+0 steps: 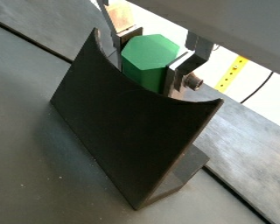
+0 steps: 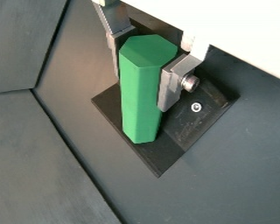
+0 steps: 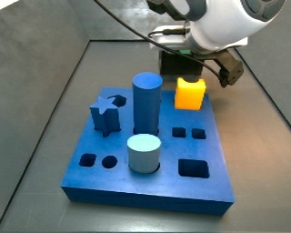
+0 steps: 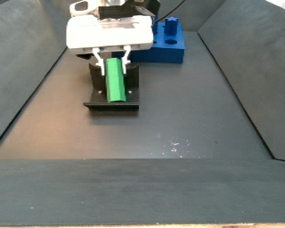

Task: Pick up the hexagon object. Move up. Place the hexagon object on the fixture. Regrasp the hexagon object. Move to above the board. Insert the hexagon object.
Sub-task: Move to above the board.

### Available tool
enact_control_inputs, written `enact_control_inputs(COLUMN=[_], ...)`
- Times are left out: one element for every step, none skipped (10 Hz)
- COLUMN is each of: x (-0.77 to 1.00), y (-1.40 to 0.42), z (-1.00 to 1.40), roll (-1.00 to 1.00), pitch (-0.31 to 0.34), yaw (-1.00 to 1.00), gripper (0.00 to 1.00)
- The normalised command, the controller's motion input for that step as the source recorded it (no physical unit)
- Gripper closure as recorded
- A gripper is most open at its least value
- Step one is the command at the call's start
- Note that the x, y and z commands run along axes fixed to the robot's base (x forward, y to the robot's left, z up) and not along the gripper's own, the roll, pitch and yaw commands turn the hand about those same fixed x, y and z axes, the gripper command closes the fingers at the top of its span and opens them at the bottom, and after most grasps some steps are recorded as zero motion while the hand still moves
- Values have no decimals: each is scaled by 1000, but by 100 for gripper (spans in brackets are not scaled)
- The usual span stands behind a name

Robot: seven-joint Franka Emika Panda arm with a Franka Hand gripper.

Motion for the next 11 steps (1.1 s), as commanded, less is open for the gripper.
enact_control_inputs(x=[140,128,113,106,97,90,84,78,72,69,70], y=[209,204,196,193,186,181,173,164,156,143,133], z=[1000,1000,1000,1000,1000,1000,1000,1000,1000,1000,1000], roll=[-119,-125,-123,-125,-124,-117,-108,-91,-74,-59,-58], pitch=[-34,-6,33,64,98,116,131,139,146,149,150], yaw=[-301,-267,-208,-166,-116,-81,-47,-13,15,48,69], gripper=[100,100,100,100,100,100,100,100,100,100,100])
